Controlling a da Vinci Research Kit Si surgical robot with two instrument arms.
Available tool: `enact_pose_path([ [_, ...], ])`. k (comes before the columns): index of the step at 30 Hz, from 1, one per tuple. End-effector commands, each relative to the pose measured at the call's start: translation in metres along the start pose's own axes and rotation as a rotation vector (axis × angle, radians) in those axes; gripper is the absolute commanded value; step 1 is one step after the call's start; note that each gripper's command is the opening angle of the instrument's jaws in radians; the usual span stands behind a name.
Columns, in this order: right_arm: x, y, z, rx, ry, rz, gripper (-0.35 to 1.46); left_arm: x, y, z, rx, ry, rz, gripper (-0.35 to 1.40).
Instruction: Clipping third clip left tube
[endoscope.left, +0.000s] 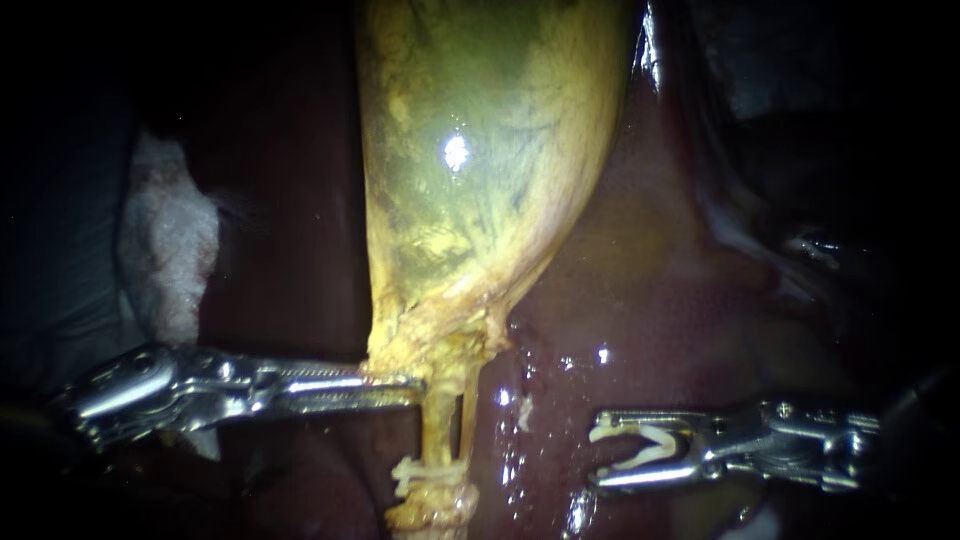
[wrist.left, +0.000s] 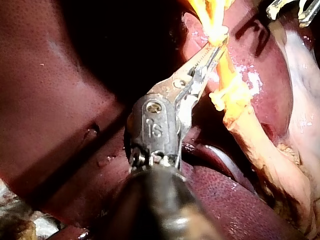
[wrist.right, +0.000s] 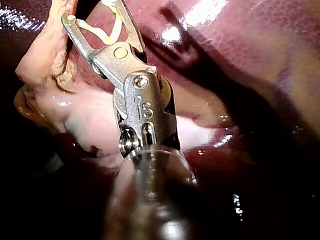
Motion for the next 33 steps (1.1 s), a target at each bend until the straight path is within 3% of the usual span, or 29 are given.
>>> enact_pose_path([
  [1, 0.0, 0.0, 0.0, -0.001, 0.0, 0.0, 0.51, 0.0, 0.0, 0.0, 0.0, 0.0, 0.0, -0.35],
  [15, 0.0, 0.0, 0.0002, -0.002, 0.001, 0.0, 0.51, 0.0, -0.0001, -0.0002, -0.002, -0.001, 0.0, -0.35],
  [33, 0.0002, -0.0003, 0.0017, -0.006, 0.007, 0.0, 0.51, 0.0006, -0.0003, -0.0031, 0.0, -0.001, -0.004, -0.35],
])
